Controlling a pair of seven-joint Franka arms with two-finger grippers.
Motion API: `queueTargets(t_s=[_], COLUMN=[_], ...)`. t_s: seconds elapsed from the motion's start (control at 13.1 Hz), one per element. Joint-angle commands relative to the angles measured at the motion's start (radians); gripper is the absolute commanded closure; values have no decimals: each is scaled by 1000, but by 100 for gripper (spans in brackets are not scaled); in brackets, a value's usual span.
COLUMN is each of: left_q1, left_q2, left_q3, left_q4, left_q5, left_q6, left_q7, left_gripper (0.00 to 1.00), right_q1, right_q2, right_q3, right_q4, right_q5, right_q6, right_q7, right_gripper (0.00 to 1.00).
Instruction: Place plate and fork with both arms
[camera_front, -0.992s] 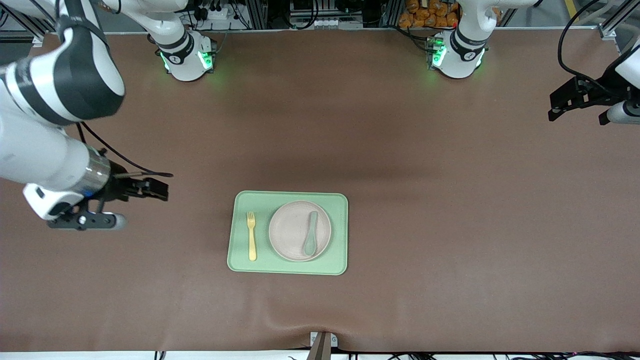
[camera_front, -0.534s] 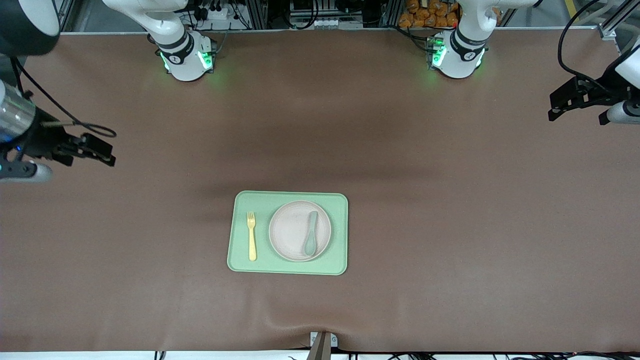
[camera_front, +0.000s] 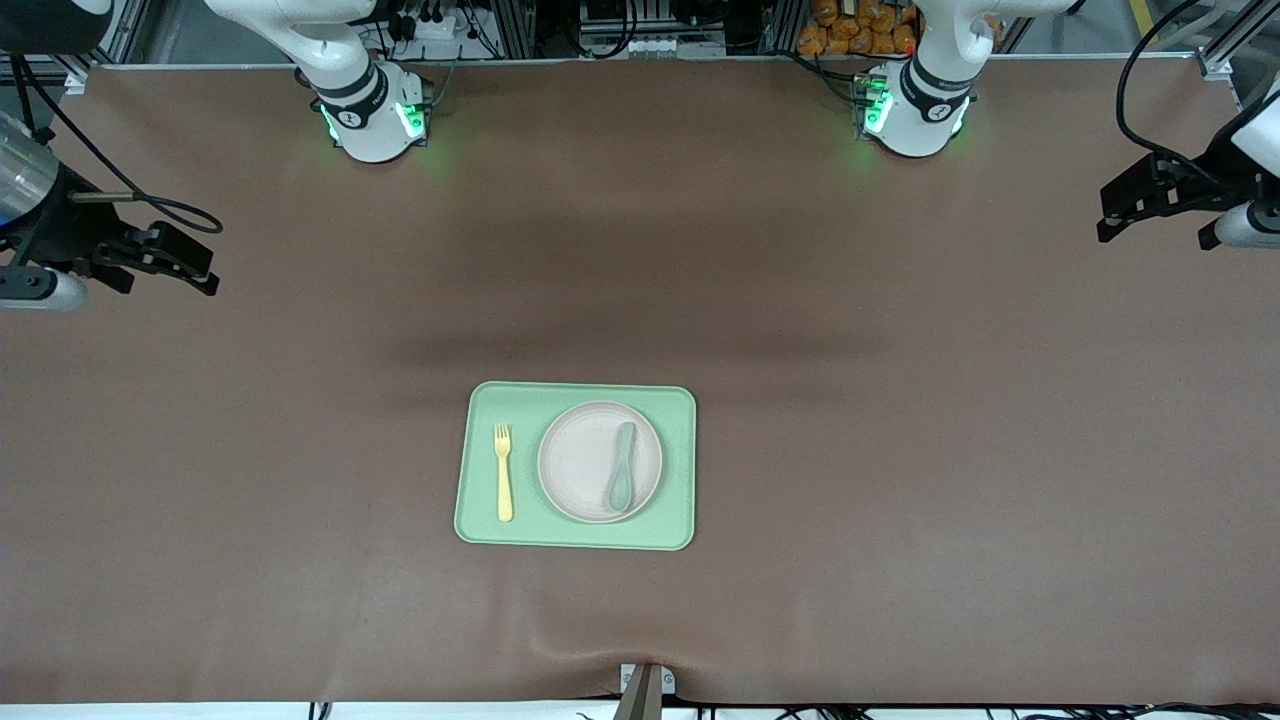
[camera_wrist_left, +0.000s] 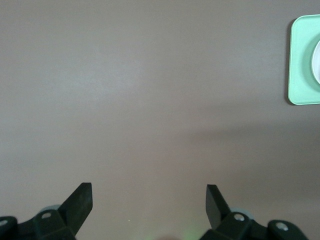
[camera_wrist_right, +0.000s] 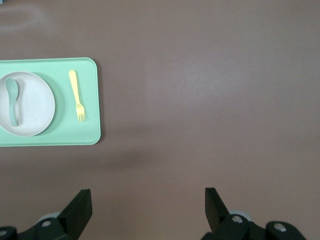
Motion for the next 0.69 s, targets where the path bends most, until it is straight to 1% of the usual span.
queueTargets(t_s=[0.0,0.23,0.31,0.38,0.61], left_q1=[-1,-1,-1,-1,-2], left_q2=[-1,-1,-1,-1,-3], left_q3=[1,1,1,-1,-1], left_q4=[9,9,9,9,9], left_q5=[25,25,23,23,23], left_q6=[-14,-14,-14,-14,-14], left_q7=[17,17,17,17,17], left_gripper=[0,0,0,0,0], right_q1=[19,19,10,4,5], right_q2=[30,24,25,25,28], right_q3=[-6,14,14,9,9], right_q4=[88,87,88,88,91], right_q5=[-90,-86,-80,-51,-57], right_q6=[-39,-103,-100,-99,-100], right_q7=[-1,5,4,-2,-12], right_gripper=[0,0,0,0,0])
